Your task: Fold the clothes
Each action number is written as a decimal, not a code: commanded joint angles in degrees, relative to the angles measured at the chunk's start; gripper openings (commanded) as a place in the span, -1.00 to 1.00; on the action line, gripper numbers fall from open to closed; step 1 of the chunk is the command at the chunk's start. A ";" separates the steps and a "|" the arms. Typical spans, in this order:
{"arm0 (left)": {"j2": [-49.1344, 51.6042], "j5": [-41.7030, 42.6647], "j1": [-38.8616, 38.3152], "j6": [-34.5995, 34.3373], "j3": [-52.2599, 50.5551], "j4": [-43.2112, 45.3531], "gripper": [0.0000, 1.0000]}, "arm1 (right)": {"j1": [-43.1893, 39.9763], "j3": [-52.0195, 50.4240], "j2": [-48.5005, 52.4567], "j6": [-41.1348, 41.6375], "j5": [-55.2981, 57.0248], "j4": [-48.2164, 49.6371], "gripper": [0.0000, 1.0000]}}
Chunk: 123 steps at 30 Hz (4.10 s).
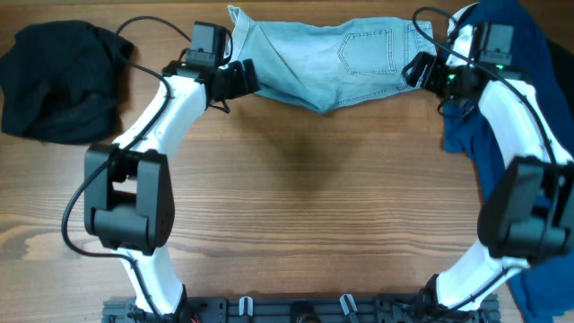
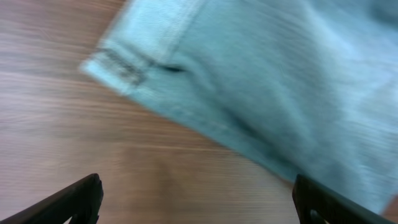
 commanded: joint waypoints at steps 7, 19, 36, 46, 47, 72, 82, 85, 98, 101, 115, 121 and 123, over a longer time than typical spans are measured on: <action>6.86 5.77 -4.59 -6.73 0.11 4.31 1.00 | 0.24 -0.48 12.11 -1.81 -9.88 2.86 0.99; 7.26 5.99 -4.83 -7.76 0.11 4.74 0.99 | 0.24 -0.24 12.11 -0.33 -7.87 17.64 1.00; 7.26 5.97 -4.96 -9.03 0.11 5.62 1.00 | 0.72 -0.24 12.13 -0.37 -8.11 15.34 -0.91; 7.26 5.95 -4.98 -12.00 0.11 6.93 0.99 | 0.72 -0.24 12.13 -0.35 -8.74 11.85 0.99; 7.26 5.95 -4.96 -12.00 0.11 7.17 1.00 | 0.72 -0.24 12.13 -0.35 -8.76 11.52 0.99; 15.50 10.32 -4.15 -14.97 0.11 10.29 -0.14 | 0.70 -0.24 12.11 -2.03 -24.00 -1.09 0.99; 15.50 16.61 3.06 -19.71 0.11 6.93 0.74 | 0.66 -0.24 12.11 -2.05 -24.00 -1.38 0.99; 15.50 16.96 3.61 -20.76 0.11 7.19 1.00 | 0.66 -0.24 12.11 -2.03 -24.00 -0.79 0.99; 6.88 29.77 2.78 -20.87 0.13 15.89 0.85 | 0.66 -0.24 11.56 -3.72 -28.92 2.16 0.99; 3.39 29.05 2.60 -20.72 0.11 15.87 0.85 | 0.66 -0.24 9.86 -2.62 -28.63 4.37 0.99; 2.03 26.47 2.60 -15.80 0.11 12.09 0.98 | -10.51 3.45 8.55 3.30 -34.64 12.74 1.00; 2.03 26.45 2.60 -15.72 0.11 11.08 0.99 | -16.33 6.93 8.55 1.75 -38.45 13.53 0.99; 2.03 26.45 2.60 -15.72 0.11 11.10 0.99 | -16.59 6.91 8.57 1.07 -39.30 13.51 0.99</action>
